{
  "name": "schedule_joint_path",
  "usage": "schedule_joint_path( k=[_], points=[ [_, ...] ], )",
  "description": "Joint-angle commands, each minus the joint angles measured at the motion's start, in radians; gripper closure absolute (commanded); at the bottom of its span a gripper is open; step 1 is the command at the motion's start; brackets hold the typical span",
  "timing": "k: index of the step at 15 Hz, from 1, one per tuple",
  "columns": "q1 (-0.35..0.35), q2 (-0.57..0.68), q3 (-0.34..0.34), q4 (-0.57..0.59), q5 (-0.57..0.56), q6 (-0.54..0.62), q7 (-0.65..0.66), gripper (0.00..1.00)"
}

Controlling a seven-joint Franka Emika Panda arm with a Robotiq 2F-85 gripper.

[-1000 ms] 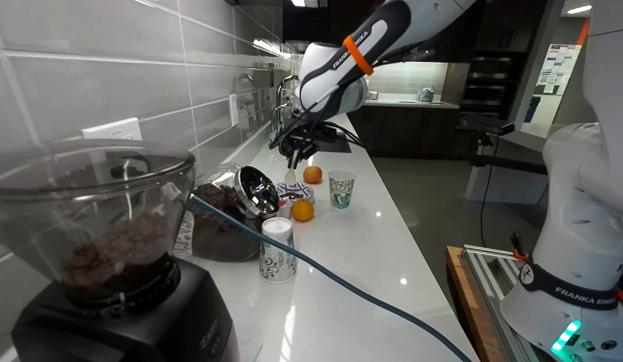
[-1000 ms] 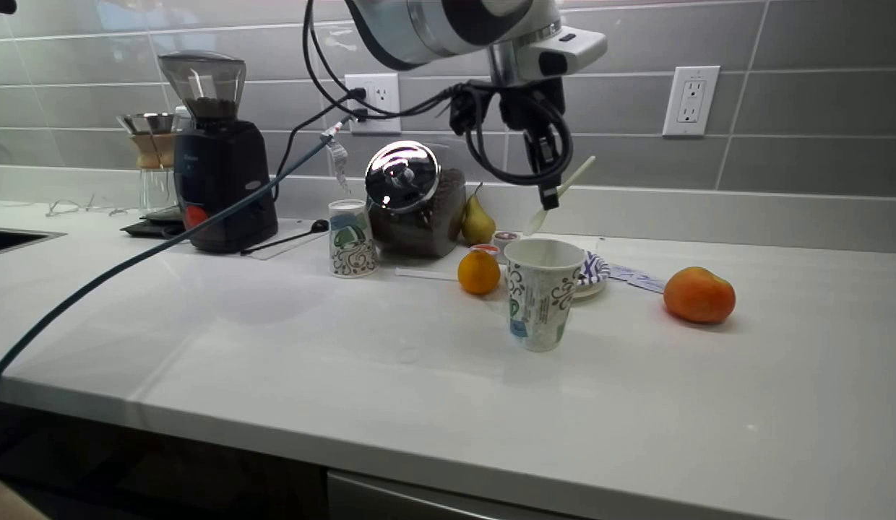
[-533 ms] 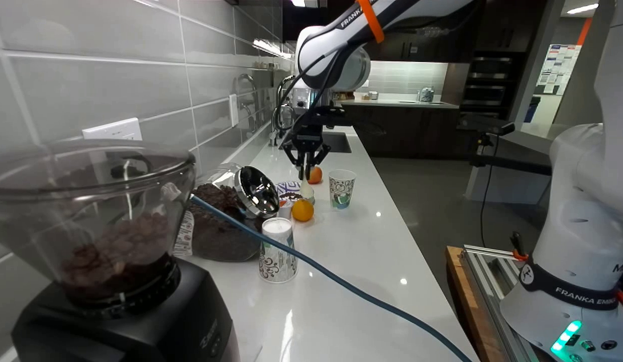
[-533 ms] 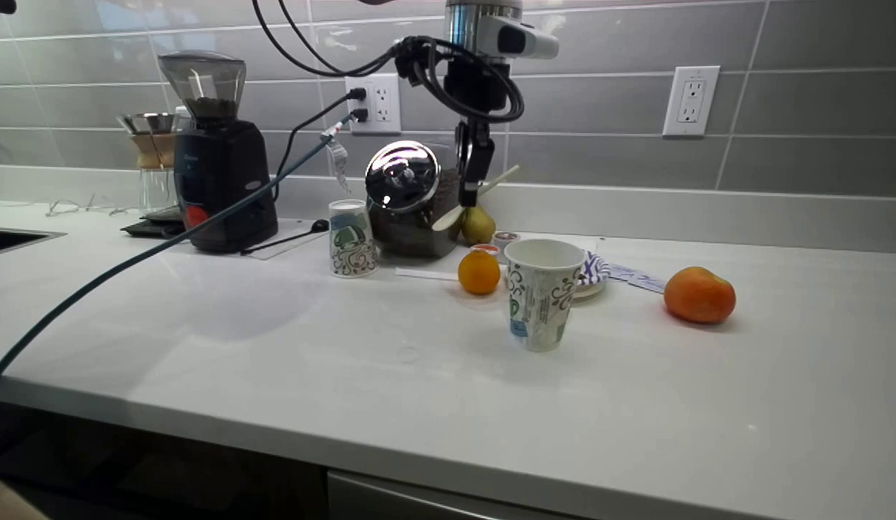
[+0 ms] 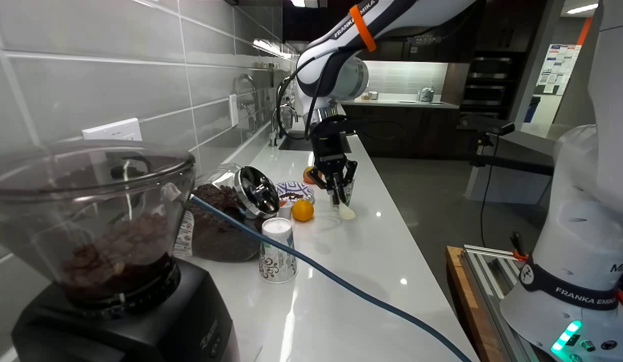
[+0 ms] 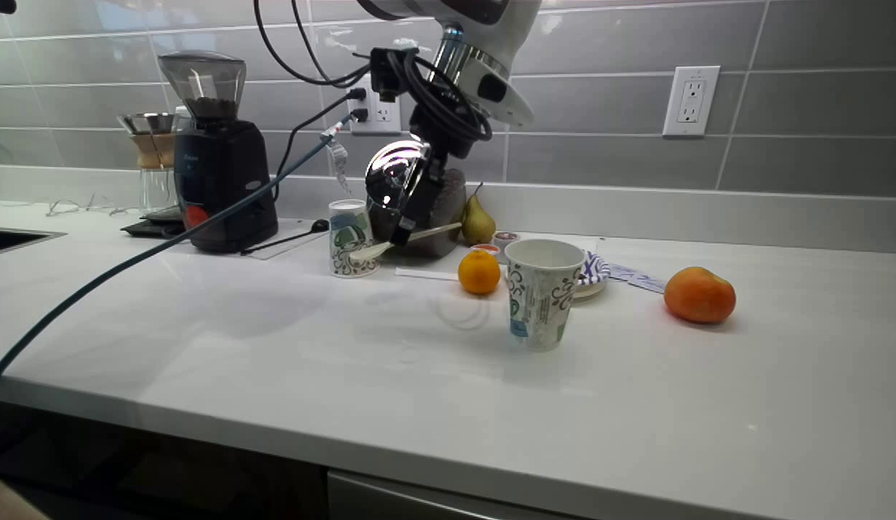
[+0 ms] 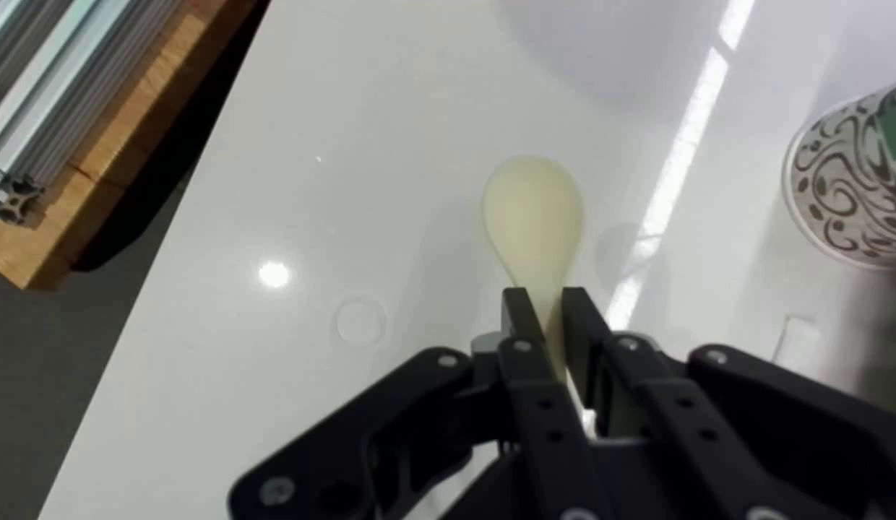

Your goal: Use the spoon to stir the contents in the bowl

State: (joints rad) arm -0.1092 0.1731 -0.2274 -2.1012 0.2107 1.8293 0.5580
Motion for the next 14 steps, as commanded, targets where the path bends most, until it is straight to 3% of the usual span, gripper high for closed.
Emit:
schedule_joint_path(
  k=[1, 5, 14],
  points=[
    [-0.038, 0.071, 0.009, 0.037, 0.068, -0.050, -0.015, 0.96],
    [-0.055, 0.139, 0.006, 0.053, 0.098, 0.011, -0.018, 0.96],
    [-0.097, 0.257, 0.006, 0.138, 0.156, 0.021, -0.071, 0.96]
  ],
)
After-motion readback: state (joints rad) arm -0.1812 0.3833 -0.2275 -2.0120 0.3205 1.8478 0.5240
